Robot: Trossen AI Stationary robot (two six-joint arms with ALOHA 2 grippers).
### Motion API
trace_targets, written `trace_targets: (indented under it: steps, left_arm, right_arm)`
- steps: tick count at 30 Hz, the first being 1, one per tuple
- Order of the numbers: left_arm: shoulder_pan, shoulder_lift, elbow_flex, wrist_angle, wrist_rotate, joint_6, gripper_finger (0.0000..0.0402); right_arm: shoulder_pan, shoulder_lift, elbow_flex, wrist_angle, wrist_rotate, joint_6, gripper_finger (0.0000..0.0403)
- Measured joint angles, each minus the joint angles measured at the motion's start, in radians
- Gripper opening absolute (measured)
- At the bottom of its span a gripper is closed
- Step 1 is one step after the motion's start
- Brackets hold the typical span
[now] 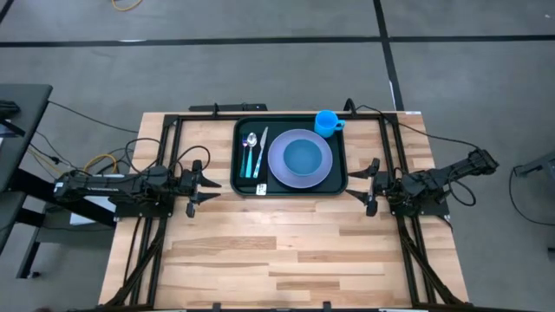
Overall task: Set up tray
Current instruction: Return to Home Position
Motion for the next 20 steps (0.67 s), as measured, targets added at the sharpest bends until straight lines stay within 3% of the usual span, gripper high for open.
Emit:
trace_targets:
  steps: [20]
  left_arm:
    - [0.000,0.000,0.000,0.000,0.000,0.008,0.0121]
  right_arm:
    - [0.000,0.000,0.000,0.000,0.000,0.000,0.0260]
